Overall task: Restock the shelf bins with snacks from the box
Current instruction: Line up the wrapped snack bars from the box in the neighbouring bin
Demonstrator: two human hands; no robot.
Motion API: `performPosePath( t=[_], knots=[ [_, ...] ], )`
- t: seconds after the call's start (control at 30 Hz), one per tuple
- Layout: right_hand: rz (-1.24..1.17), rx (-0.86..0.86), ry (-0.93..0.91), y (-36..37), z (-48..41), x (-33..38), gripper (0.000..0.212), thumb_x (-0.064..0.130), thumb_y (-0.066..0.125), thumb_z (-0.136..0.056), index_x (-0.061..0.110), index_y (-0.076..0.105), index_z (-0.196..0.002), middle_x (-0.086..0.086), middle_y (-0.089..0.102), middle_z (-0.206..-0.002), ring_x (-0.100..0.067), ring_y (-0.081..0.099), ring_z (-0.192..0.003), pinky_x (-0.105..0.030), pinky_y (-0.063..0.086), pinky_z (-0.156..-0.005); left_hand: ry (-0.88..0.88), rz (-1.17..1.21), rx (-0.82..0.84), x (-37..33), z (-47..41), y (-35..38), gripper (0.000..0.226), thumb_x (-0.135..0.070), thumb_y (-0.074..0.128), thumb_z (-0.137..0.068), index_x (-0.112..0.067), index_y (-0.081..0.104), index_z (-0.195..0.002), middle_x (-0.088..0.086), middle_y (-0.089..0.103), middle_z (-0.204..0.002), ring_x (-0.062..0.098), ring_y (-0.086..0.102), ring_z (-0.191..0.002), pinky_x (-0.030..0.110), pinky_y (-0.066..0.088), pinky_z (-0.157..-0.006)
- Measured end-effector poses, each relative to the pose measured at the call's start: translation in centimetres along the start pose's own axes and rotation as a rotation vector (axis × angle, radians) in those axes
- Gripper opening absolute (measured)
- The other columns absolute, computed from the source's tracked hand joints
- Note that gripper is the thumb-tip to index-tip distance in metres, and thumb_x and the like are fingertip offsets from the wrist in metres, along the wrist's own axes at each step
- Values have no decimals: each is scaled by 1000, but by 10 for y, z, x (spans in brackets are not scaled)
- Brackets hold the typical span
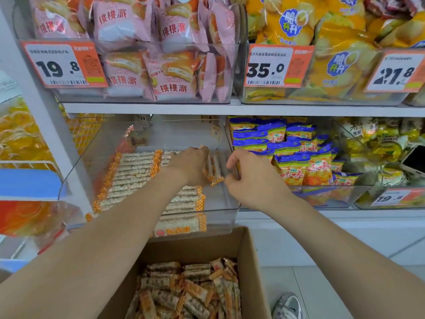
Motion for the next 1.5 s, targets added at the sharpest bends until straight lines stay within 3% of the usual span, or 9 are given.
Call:
performPosePath(
  t=[0.17, 0.57, 0.67, 0.83, 1.0, 1.2, 1.33, 1.43, 1.5],
  knots=[
    [34, 3, -4, 3, 3, 3, 19, 24, 65, -91, 24, 56, -107, 3, 64, -84, -16, 62, -80, -44, 59, -73, 142, -200, -77, -16, -4, 3, 86, -63, 81, -71, -18, 49, -137, 10, 55, -130, 34, 47, -130, 48, 40, -102],
    [27, 14, -9, 2, 4, 4, 23, 23, 62, -91, 23, 57, -114, 7, 62, -82, -19, 62, -86, -45, 59, -78, 0, 101, -93, -11, -5, 15, 61, -58, 53, -96, -40, 37, -152, 15, 43, -125, 42, 48, -125, 50, 37, -105],
    [27, 6, -22, 2, 3, 5, 23, 23, 63, -91, 22, 57, -113, 5, 62, -81, -19, 62, -83, -45, 59, -76, 53, 51, -62, -11, 1, 14, 66, -67, 50, -90, -46, 35, -150, 11, 43, -125, 39, 45, -127, 53, 34, -104],
    [23, 12, -29, 2, 3, 4, 23, 22, 65, -93, 21, 58, -115, 4, 64, -85, -19, 63, -85, -43, 59, -77, 93, -79, 81, 2, 5, 12, 89, -75, 63, -79, -47, 32, -156, 3, 44, -138, 34, 31, -136, 56, 26, -103],
    [38, 17, -43, 5, 3, 5, 21, 22, 66, -91, 19, 58, -111, 0, 65, -84, -21, 64, -83, -46, 60, -75, 11, 24, -6, 12, -1, 11, 60, -56, 69, -83, -38, 54, -138, 1, 62, -115, 32, 42, -132, 53, 29, -94],
    [81, 29, -34, 2, 7, 7, 20, 26, 62, -92, 22, 59, -112, 0, 65, -89, -24, 65, -85, -44, 60, -74, 33, 64, -47, 3, 3, 9, 75, -60, 72, -82, -28, 46, -145, 3, 44, -142, 32, 37, -136, 55, 34, -106],
    [268, -19, -71, -6, 24, 21, 23, 29, 55, -97, 20, 56, -118, -3, 65, -95, -30, 66, -90, -35, 49, -64, 189, 364, -154, -7, 57, -26, 37, -38, 72, -92, -22, 64, -125, -2, 70, -112, 17, 66, -109, 35, 52, -90],
    [346, -43, -116, -12, 53, 41, 20, 31, 54, -99, 21, 56, -116, 1, 58, -89, -29, 63, -83, -33, 40, -58, 222, 491, -325, -12, 129, -50, 11, -26, 70, -95, -27, 71, -105, -16, 70, -91, 1, 64, -84, 12, 45, -72],
    [234, -8, -156, -9, 76, 52, 13, 33, 55, -98, 25, 58, -107, 6, 59, -78, -21, 59, -75, -35, 46, -57, 214, 542, -434, -15, 176, -53, 7, -23, 70, -93, -29, 71, -97, -16, 67, -81, 5, 64, -75, 13, 45, -64]
  ],
)
Point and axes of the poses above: each hand's wrist, its own z-axis away from the middle knuckle, its own y-axis out of the palm, x = y × z, the point moved 7 cm from there along -z, towards the middle knuckle
